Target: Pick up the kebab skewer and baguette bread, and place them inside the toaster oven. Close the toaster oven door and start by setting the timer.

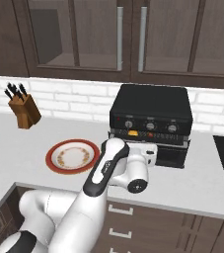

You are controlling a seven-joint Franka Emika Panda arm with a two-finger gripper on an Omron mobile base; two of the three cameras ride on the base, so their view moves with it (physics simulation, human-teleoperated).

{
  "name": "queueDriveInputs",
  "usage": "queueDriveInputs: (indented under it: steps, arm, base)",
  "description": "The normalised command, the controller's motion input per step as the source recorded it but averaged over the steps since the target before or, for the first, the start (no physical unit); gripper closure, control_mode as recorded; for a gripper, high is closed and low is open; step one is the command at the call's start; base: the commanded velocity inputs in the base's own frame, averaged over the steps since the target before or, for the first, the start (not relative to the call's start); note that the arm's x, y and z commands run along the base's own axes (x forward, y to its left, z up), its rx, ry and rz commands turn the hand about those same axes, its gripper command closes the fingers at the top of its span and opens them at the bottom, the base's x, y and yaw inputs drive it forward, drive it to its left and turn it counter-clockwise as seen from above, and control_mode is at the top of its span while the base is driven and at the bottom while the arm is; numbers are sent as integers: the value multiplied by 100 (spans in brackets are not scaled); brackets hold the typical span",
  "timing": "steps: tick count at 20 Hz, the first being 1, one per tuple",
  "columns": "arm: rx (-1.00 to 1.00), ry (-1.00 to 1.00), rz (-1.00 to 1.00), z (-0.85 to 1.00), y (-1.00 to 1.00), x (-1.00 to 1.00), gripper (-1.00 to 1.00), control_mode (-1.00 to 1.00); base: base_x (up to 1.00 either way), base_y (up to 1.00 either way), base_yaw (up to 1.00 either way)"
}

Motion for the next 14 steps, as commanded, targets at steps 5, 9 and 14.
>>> queueDriveInputs:
  steps: [5,9,14]
  arm:
    - [0,0,-1,-6,0,6,-100,-100]
    - [0,0,-1,-5,0,9,-100,-100]
    - [0,0,-1,-3,0,16,-100,-100]
  base:
    - [0,0,0]
    - [0,0,0]
    - [0,0,0]
